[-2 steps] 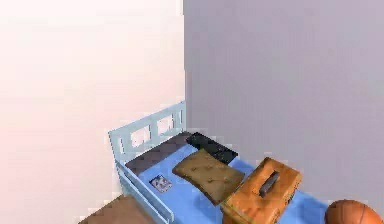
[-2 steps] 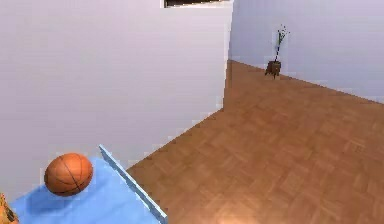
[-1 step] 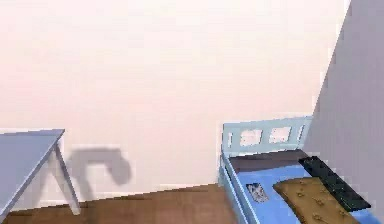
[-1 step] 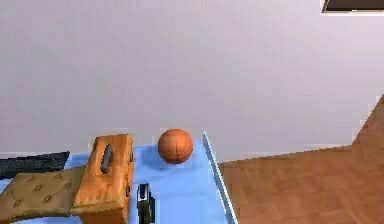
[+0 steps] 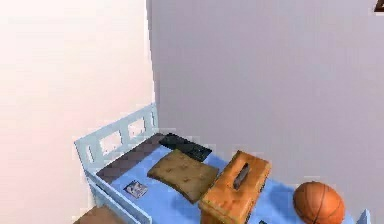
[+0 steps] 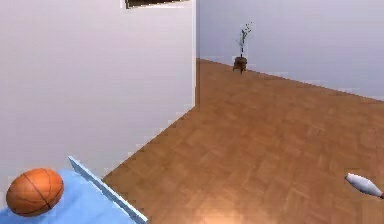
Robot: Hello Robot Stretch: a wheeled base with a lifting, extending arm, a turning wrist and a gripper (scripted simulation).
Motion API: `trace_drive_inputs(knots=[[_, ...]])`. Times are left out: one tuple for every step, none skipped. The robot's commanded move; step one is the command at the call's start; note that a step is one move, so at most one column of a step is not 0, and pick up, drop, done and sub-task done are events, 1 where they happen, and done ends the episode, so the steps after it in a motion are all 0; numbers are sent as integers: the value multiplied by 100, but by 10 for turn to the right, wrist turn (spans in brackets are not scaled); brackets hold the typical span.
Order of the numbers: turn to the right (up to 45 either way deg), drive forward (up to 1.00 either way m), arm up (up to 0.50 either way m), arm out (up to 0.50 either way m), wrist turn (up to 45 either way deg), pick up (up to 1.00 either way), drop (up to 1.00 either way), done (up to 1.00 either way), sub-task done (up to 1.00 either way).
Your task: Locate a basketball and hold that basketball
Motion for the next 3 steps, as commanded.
trace_drive_inputs(knots=[[330,0,0,0,0,0,0,0,0],[0,15,0,0,0,0,0,0,0],[-450,0,0,0,0,0,0,0,0]])
